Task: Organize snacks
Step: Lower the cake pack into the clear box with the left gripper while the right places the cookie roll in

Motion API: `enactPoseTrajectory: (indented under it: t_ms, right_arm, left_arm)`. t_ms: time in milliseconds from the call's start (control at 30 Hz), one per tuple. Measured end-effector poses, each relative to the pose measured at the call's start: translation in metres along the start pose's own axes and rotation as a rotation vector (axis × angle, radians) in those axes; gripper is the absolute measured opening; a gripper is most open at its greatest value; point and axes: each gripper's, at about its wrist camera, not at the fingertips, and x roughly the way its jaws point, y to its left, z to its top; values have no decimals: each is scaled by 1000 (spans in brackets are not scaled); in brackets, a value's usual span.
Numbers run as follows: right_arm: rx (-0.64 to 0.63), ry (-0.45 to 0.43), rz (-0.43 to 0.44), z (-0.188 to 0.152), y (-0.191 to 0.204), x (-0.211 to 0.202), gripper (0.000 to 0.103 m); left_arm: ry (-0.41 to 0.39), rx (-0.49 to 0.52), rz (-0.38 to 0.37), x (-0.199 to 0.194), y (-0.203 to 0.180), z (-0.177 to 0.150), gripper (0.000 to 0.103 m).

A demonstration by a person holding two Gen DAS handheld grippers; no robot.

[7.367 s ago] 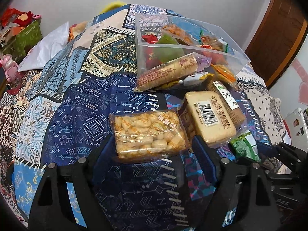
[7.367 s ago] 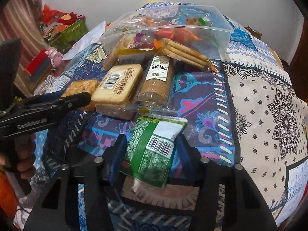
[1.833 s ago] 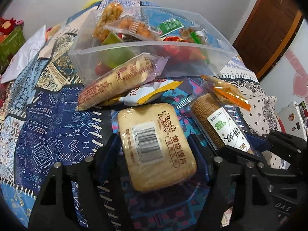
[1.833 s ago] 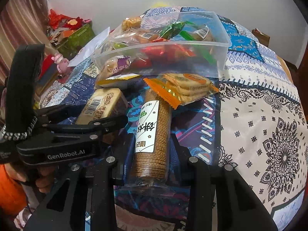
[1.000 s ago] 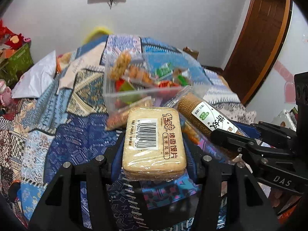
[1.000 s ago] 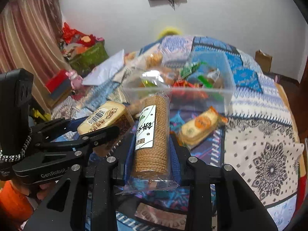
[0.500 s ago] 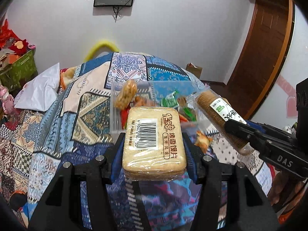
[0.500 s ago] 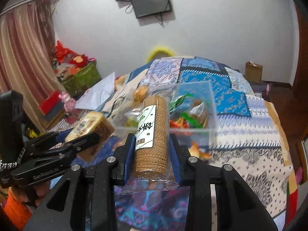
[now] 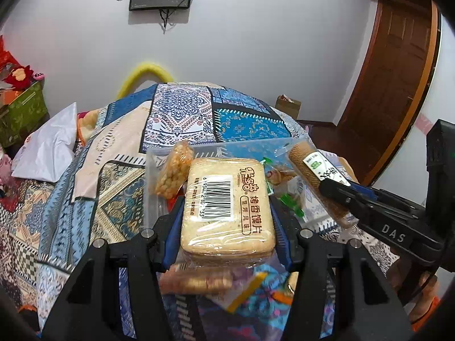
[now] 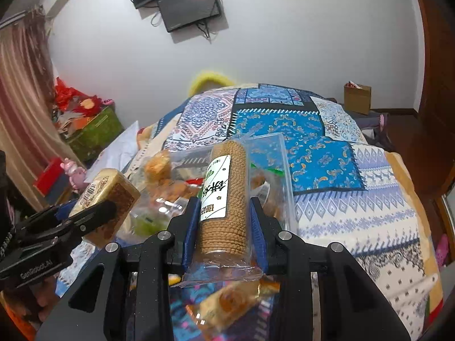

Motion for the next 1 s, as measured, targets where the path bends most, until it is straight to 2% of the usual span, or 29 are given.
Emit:
enactPoseTrajectory:
  t_ms: [333, 533, 900, 1000]
  right_arm:
    - [20, 35, -20, 9, -12, 40, 31]
    - [18, 57, -9, 10, -14, 54, 31]
    - [22, 103, 17, 12, -20, 58, 34]
    - [30, 110, 19, 13, -22, 58, 41]
  left_arm:
    - [72, 17, -1, 65, -5, 17, 55]
    - [78, 36, 18, 92, -10, 26, 54]
    - [101, 16, 26, 109, -11, 31, 57]
    - [92, 11, 18, 101, -9, 32, 59]
